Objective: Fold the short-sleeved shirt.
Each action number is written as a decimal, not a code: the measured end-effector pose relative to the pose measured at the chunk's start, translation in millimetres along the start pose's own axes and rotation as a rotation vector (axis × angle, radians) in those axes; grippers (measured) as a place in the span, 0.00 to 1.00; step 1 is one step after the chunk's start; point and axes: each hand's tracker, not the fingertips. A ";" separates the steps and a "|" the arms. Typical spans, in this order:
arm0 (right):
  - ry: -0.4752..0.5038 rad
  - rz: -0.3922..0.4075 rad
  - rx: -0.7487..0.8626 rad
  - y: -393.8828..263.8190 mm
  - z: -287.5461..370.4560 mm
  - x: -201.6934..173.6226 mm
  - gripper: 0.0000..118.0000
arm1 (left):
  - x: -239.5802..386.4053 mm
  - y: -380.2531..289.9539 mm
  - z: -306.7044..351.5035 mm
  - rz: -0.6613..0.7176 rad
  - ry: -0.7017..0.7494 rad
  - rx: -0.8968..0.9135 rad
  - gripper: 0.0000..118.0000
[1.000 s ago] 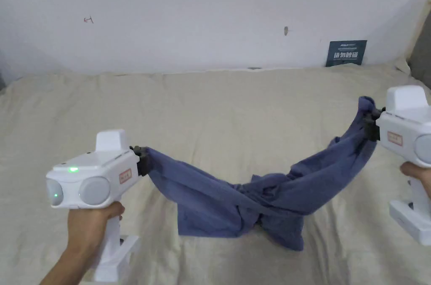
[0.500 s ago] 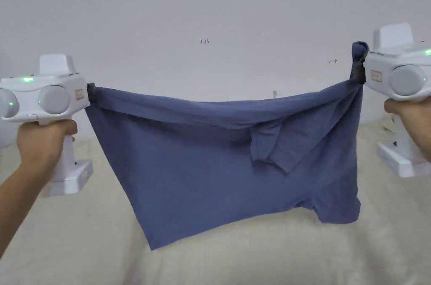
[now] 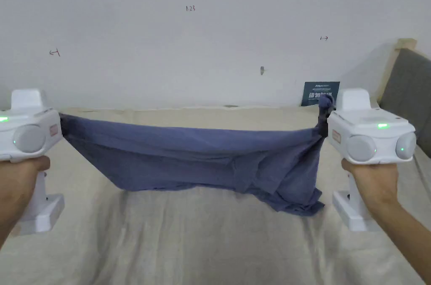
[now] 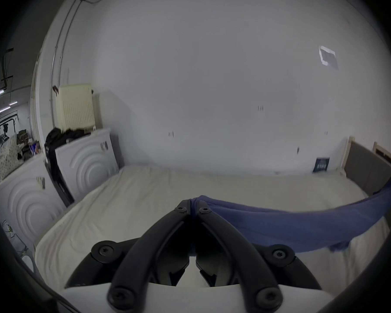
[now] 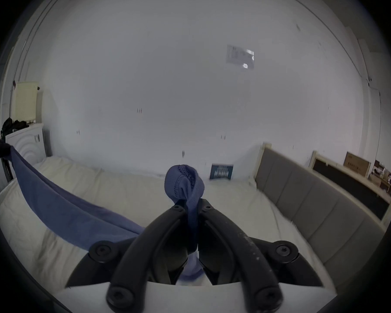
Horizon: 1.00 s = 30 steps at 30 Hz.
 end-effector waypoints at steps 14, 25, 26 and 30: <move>0.021 -0.183 -0.331 -226.5 98.4 15.2 0.08 | -49.3 -260.7 106.8 -0.011 -0.014 -0.367 0.03; 0.005 -0.206 -0.549 -322.6 179.1 30.4 0.08 | -55.7 -347.1 174.2 -0.033 0.011 -0.562 0.03; 0.010 -0.187 -0.580 -329.9 179.8 30.0 0.08 | -53.1 -352.0 177.9 -0.041 0.015 -0.598 0.03; 0.021 -0.160 -0.648 -355.3 177.6 28.7 0.08 | -49.0 -365.2 174.8 -0.062 0.029 -0.610 0.03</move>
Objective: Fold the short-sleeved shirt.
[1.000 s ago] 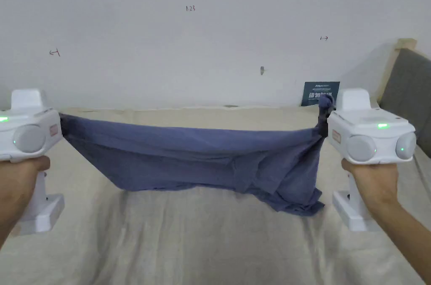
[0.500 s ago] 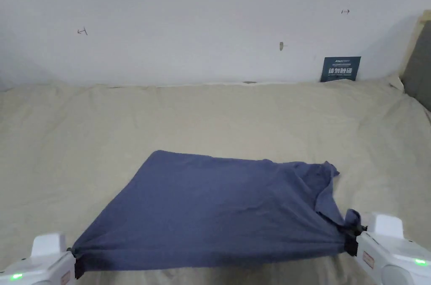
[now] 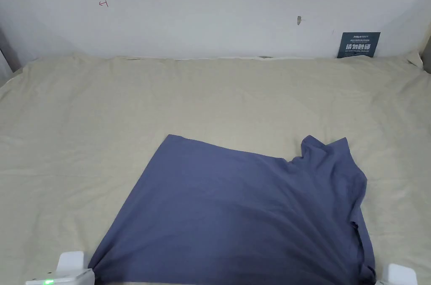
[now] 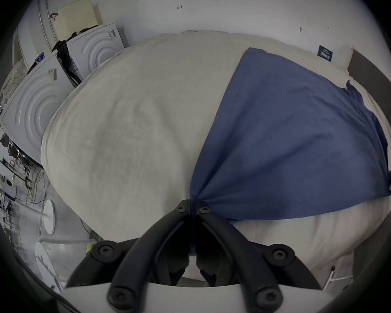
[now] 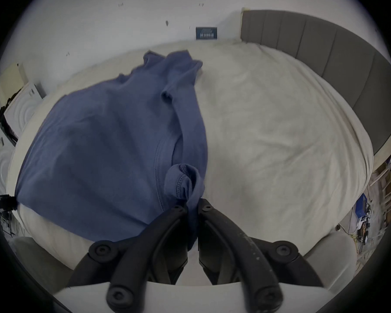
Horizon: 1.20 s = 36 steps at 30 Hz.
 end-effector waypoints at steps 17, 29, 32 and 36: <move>-0.017 0.117 0.599 107.4 162.5 -57.4 0.94 | 37.0 115.0 145.8 0.209 -0.230 0.573 0.97; -0.020 0.125 0.795 106.2 203.0 -79.6 0.01 | 113.4 121.2 181.6 -0.099 -0.204 0.811 0.00; -0.003 0.126 0.786 108.9 199.7 -78.9 0.01 | 118.4 124.1 174.9 -0.105 -0.225 0.780 0.00; -0.002 0.126 0.783 114.1 192.2 -79.4 0.01 | 118.8 138.5 162.8 -0.095 -0.246 0.742 0.00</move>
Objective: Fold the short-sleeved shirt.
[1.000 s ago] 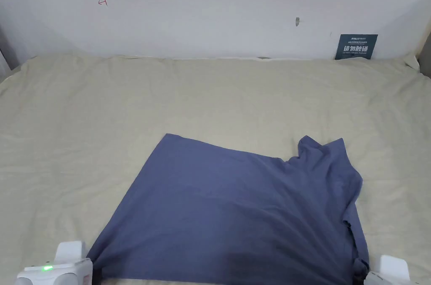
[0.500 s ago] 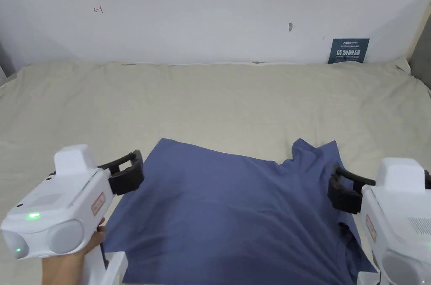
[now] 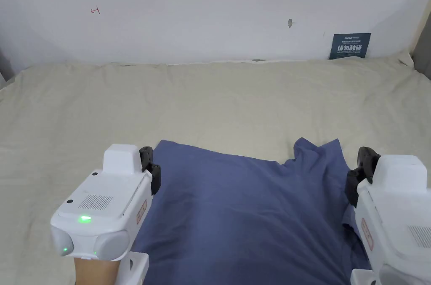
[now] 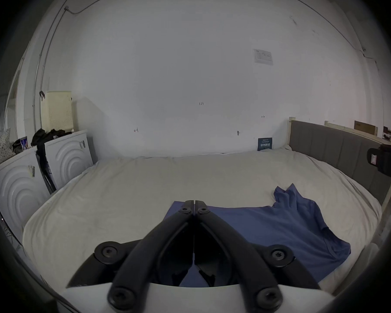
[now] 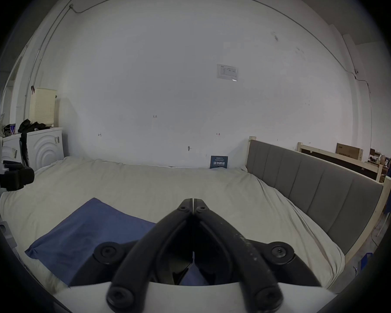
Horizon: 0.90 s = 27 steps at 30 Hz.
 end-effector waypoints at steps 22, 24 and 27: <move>-0.120 0.016 -0.195 -41.3 -151.1 17.9 0.01 | -100.1 -47.5 -403.7 -0.007 0.038 -0.689 0.83; -0.134 0.025 -0.221 -47.7 -160.3 20.8 0.01 | -100.2 -64.2 -418.7 0.010 0.037 -0.707 0.72; -0.135 0.022 -0.269 -55.3 -173.1 25.0 0.01 | -99.8 -82.1 -426.0 0.052 0.022 -0.742 0.68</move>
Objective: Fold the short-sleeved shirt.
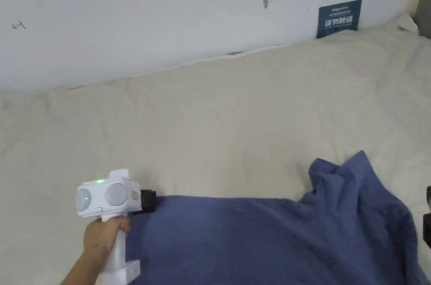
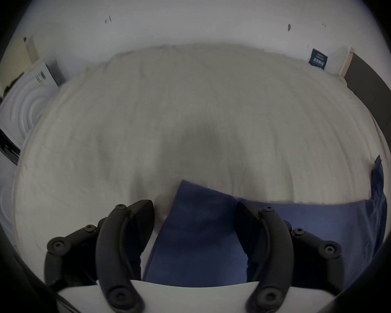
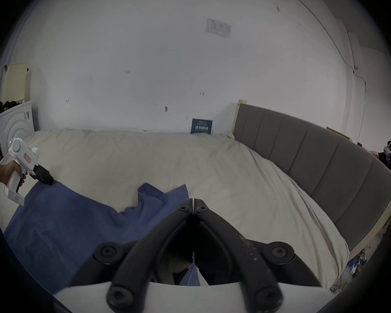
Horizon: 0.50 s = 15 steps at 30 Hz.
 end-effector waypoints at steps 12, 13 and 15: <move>0.063 -0.155 -0.334 19.0 -110.7 27.2 0.64 | 2.8 -6.2 81.3 -0.027 -0.103 0.193 0.02; 0.054 -0.137 -0.342 19.1 -119.0 24.0 0.73 | 7.0 -8.5 96.5 -0.017 -0.131 0.212 0.02; 0.062 -0.121 -0.427 15.5 -142.3 20.9 0.83 | 8.4 -11.6 117.2 -0.035 -0.135 0.239 0.02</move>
